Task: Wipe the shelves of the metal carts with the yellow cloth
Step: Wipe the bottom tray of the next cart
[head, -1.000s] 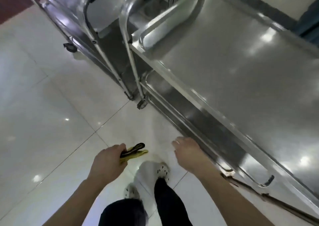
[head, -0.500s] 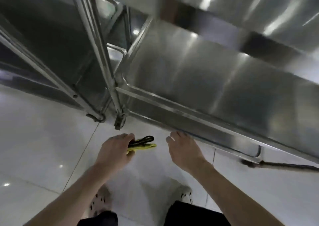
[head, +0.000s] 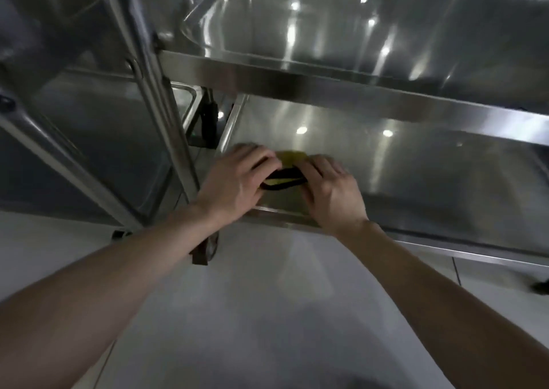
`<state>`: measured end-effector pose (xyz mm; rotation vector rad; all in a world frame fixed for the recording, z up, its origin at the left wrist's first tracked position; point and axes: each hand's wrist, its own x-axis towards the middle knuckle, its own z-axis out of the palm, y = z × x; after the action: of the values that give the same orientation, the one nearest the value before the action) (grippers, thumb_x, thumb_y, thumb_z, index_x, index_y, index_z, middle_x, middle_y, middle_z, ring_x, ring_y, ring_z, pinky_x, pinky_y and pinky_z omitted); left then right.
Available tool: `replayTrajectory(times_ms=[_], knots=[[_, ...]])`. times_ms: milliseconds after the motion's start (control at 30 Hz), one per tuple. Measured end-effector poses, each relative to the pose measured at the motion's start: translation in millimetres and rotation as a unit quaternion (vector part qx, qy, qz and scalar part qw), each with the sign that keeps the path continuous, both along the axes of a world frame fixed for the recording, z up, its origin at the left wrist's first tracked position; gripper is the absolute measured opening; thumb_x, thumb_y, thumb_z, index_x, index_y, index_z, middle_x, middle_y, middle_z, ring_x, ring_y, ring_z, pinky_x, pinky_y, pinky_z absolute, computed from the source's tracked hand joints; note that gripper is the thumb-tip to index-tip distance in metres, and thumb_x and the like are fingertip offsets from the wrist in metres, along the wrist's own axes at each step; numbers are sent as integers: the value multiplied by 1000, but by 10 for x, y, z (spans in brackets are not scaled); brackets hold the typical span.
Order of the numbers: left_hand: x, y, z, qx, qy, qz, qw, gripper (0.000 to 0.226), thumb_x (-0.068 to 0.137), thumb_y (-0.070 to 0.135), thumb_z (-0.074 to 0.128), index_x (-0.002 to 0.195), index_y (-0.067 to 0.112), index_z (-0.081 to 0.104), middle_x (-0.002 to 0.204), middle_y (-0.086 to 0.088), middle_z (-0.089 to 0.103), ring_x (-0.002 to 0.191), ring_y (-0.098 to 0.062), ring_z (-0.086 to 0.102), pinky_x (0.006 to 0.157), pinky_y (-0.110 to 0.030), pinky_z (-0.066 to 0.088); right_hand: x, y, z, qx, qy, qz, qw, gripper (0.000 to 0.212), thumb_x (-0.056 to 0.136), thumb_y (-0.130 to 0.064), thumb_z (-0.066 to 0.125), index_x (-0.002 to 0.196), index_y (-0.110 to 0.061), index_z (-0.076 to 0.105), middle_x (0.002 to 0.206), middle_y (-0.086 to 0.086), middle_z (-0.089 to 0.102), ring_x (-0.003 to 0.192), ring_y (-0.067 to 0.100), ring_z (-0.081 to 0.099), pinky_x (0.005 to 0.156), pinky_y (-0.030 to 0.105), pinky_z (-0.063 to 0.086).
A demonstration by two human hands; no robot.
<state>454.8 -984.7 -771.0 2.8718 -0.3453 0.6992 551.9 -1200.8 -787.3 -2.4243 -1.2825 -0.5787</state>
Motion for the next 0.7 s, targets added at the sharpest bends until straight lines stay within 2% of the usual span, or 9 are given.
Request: replayTrajectory(times_ms=[100, 200, 233, 300, 367, 433, 500, 600, 700], knots=[[-213, 85, -120, 28, 79, -27, 996, 52, 77, 16, 86, 125, 13, 68, 135, -10, 62, 121, -32, 63, 99, -50, 56, -23, -56, -246, -66, 11, 16, 998, 41, 96, -39, 60, 120, -8, 73, 116, 14, 69, 104, 39, 64, 84, 48, 56], [-736, 111, -167, -99, 125, 45, 986, 21, 86, 42, 80, 90, 27, 67, 90, 10, 66, 79, -17, 67, 67, -36, 57, -114, 42, -327, -85, 80, 27, 993, 45, 98, -54, 61, 100, -11, 76, 99, 10, 68, 93, 35, 65, 75, 44, 55], [-861, 117, -125, -159, 120, 135, 971, 33, 87, 53, 77, 76, 26, 61, 72, 11, 62, 65, -11, 62, 57, -31, 50, -105, 129, -292, -65, 78, 22, 995, 42, 99, -51, 63, 100, -11, 76, 101, 9, 68, 97, 34, 64, 79, 44, 54], [-975, 169, 2, -264, 112, 313, 905, 52, 87, 66, 75, 67, 21, 57, 57, 8, 59, 55, -9, 58, 52, -27, 42, -84, 364, -214, -61, 90, 36, 993, 39, 102, -45, 64, 121, -13, 74, 123, 10, 68, 121, 34, 61, 99, 48, 53], [-935, 293, 121, -381, 75, 436, 812, 55, 79, 69, 81, 86, 19, 60, 75, 6, 63, 69, -14, 63, 63, -33, 48, -98, 591, -237, -141, 140, 60, 978, 53, 109, -52, 48, 155, -26, 53, 161, 6, 48, 155, 28, 36, 127, 50, 30], [-805, 398, 261, -510, 63, 416, 751, 69, 73, 65, 90, 115, 23, 55, 102, 8, 64, 91, -11, 64, 81, -34, 53, -142, 718, -427, -218, 149, 48, 963, 61, 113, -59, 21, 169, -36, 22, 178, -1, 18, 165, 18, 6, 134, 52, 4], [-662, 438, 385, -575, 98, 295, 757, 64, 81, 52, 90, 127, 21, 59, 111, 12, 70, 99, 0, 67, 87, -18, 49, -207, 723, -615, -225, 125, 21, 966, 63, 112, -58, 6, 171, -37, 11, 180, -3, 5, 166, 16, -3, 133, 53, -3], [-612, 391, 535, -594, 90, 231, 765, 38, 96, 44, 78, 97, 6, 75, 88, -3, 77, 75, 9, 67, 70, -3, 44, -362, 683, -625, -218, 130, 13, 967, 62, 113, -56, 4, 171, -35, 10, 180, -5, 0, 165, 15, -7, 133, 52, -2], [-685, 331, 511, -586, 85, 247, 768, 42, 95, 43, 79, 70, 11, 68, 67, -6, 67, 65, -8, 67, 76, -24, 49, -432, 545, -522, -228, 136, 48, 963, 60, 113, -59, 7, 170, -40, 9, 179, -8, -2, 165, 11, -9, 134, 48, 0]])
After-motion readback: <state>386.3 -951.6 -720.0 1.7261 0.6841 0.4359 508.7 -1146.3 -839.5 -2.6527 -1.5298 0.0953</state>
